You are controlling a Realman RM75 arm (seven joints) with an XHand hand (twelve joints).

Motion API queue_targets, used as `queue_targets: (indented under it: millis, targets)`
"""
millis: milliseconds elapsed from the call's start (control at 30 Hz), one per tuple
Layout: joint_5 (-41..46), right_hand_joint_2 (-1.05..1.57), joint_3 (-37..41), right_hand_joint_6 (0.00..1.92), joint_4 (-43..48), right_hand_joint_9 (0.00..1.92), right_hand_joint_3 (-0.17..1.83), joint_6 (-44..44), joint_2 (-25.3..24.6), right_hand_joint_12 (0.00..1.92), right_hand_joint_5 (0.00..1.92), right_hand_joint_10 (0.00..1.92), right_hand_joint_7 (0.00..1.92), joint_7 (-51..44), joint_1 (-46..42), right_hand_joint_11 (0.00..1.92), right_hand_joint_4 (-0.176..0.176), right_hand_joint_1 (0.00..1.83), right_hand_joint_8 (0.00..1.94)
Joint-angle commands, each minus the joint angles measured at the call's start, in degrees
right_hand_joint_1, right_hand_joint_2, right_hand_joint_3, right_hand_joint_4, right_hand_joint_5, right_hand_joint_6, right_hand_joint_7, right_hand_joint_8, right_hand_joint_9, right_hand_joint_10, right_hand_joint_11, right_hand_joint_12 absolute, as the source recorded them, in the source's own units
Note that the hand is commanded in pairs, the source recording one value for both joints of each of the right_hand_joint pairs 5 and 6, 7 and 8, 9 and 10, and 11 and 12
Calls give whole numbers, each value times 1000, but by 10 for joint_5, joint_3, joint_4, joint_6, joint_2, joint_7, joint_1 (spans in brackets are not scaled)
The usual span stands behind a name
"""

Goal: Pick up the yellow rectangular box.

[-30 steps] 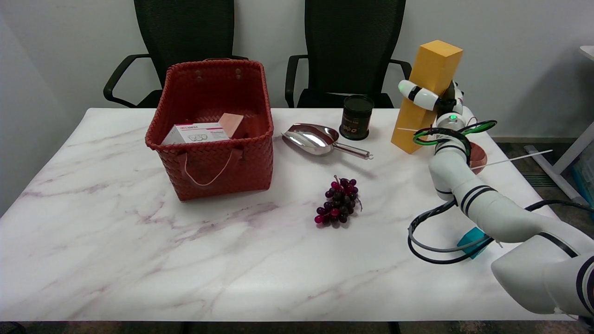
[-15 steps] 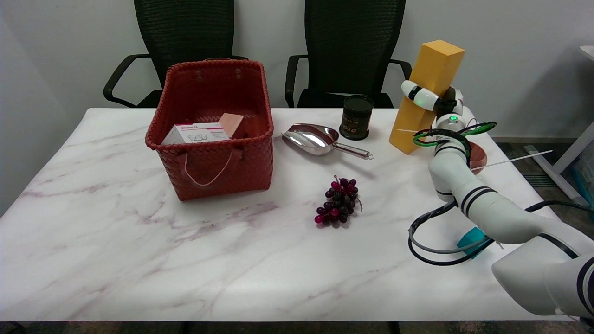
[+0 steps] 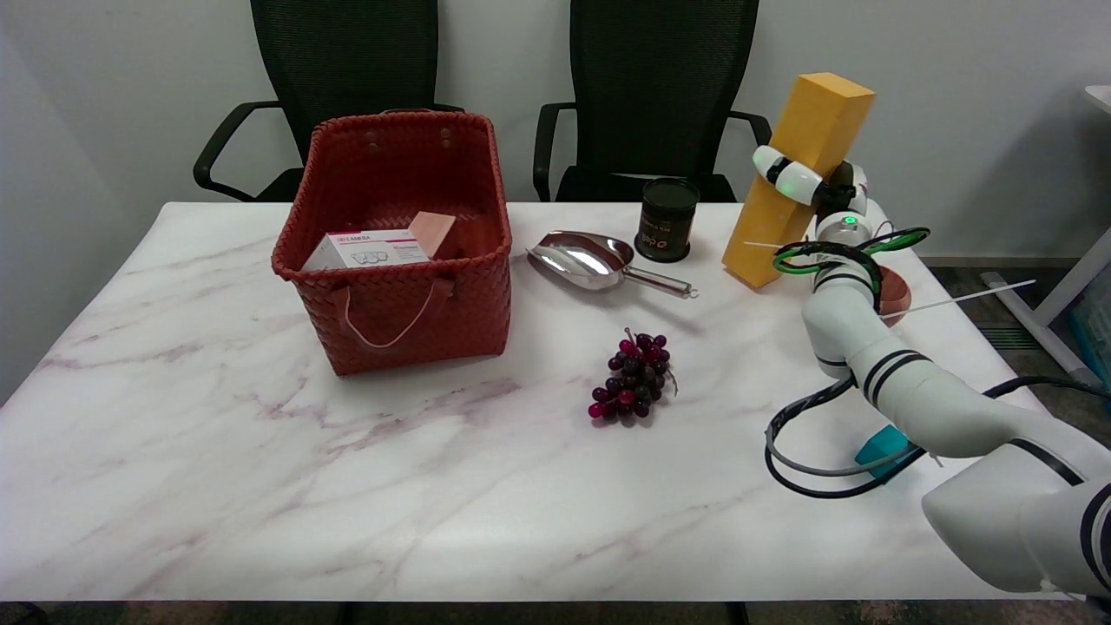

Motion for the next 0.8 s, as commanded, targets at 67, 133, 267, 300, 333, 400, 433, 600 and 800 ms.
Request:
queue_targets:
  millis: [67,133,267,300,333,400,433,600,800]
  targets:
    - [-15,697,2,888,29,769,871,21,3,940,888,769,975,6,-12,940,0,1272,975]
    - [-22,711,3,905,41,788,886,26,4,954,905,788,1015,6,-16,954,0,1270,1015]
    - [-27,736,3,969,73,896,928,48,8,1005,969,896,1092,6,-30,1005,0,1261,1092]
    - [-31,744,3,977,79,935,928,55,8,1023,977,935,1108,6,-33,1023,0,1281,1108]
    - [-35,758,3,997,87,987,932,62,9,1065,997,987,1134,6,-36,1065,0,1267,1134]
    - [-41,785,3,1057,106,1102,953,76,10,1173,1057,1102,1205,6,-44,1173,0,1255,1205]
    - [-43,797,3,1073,115,1148,957,81,11,1217,1073,1148,1237,6,-47,1217,0,1249,1237]
    - [-59,841,3,1129,148,1245,979,104,12,1312,1129,1245,1305,6,-54,1312,0,1239,1305]
    - [-76,847,3,1160,175,1370,1045,118,13,1568,1160,1370,1369,9,-57,1568,0,1233,1369]
